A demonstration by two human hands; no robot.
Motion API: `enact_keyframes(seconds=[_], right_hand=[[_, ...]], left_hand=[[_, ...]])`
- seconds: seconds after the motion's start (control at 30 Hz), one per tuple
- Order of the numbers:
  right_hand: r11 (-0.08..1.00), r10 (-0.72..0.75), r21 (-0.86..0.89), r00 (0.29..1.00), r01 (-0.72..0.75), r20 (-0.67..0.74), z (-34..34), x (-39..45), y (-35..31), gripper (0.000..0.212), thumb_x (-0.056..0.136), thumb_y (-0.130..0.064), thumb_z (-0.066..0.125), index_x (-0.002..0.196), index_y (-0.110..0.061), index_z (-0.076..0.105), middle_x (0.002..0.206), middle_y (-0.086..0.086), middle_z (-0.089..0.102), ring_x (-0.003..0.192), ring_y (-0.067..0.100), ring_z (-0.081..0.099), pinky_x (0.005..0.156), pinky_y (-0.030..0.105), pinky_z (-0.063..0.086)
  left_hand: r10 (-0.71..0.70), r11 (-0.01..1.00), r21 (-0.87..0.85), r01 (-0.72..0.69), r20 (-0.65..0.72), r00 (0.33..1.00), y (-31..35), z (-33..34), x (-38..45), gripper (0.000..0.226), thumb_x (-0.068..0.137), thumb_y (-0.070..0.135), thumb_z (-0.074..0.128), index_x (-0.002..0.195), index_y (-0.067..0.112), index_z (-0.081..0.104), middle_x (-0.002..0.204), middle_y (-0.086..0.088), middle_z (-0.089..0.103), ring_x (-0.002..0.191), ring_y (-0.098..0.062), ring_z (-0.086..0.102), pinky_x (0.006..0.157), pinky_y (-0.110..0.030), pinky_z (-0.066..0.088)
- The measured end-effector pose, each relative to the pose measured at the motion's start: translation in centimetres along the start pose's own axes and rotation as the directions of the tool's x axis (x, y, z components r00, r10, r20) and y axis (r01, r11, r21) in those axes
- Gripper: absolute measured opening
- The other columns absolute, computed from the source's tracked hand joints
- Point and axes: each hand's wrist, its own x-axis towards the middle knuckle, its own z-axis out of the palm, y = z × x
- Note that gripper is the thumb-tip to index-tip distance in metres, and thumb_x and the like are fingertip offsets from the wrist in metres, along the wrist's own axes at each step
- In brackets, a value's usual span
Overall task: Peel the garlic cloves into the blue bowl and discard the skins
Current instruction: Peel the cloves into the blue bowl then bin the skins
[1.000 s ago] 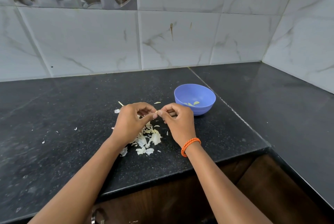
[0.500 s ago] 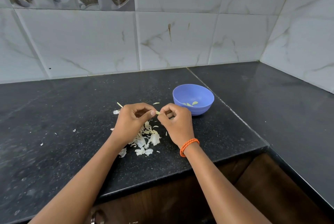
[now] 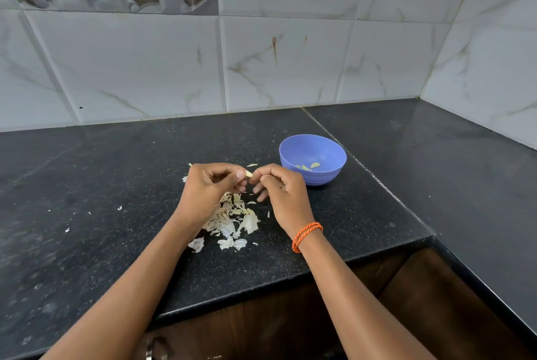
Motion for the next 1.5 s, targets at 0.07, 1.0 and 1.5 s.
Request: enact_keyframes(seconds=[0.07, 1.0, 1.5], right_hand=[[0.999, -0.010, -0.043, 1.000, 0.011, 0.014, 0.1, -0.1, 0.2, 0.026, 0.101, -0.003, 0.056, 0.095, -0.012, 0.080, 0.092, -0.001, 0.079, 0.084, 0.016, 0.073, 0.071, 0.038, 0.062], [0.999, -0.036, 0.026, 0.997, 0.034, 0.063, -0.1, 0.2, 0.3, 0.006, 0.094, 0.003, 0.072, 0.096, -0.001, 0.077, 0.087, 0.011, 0.077, 0.073, 0.023, 0.073, 0.071, 0.032, 0.064], [0.834, -0.042, -0.549, 0.999, 0.049, 0.025, -1.5, 0.5, 1.2, 0.017, 0.098, -0.011, 0.069, 0.099, -0.022, 0.082, 0.095, -0.007, 0.075, 0.087, 0.008, 0.067, 0.083, 0.031, 0.057]], left_hand=[[-0.003, 0.998, 0.066, 0.005, -0.035, 0.999, -0.2, -0.2, 0.1, 0.013, 0.102, 0.009, 0.072, 0.099, 0.005, 0.083, 0.087, -0.011, 0.080, 0.077, -0.022, 0.075, 0.075, -0.034, 0.064], [-0.035, 0.999, 0.037, 0.033, 0.062, 0.997, -0.6, -0.1, 0.1, 0.013, 0.100, 0.002, 0.072, 0.089, -0.003, 0.078, 0.076, -0.017, 0.073, 0.070, -0.023, 0.070, 0.070, -0.029, 0.060], [0.062, 0.726, 0.642, -0.245, 0.293, 0.954, -2.1, 0.1, 0.1, 0.068, 0.082, -0.018, 0.051, 0.121, 0.028, 0.082, 0.124, 0.019, 0.076, 0.123, -0.004, 0.056, 0.110, -0.005, 0.029]])
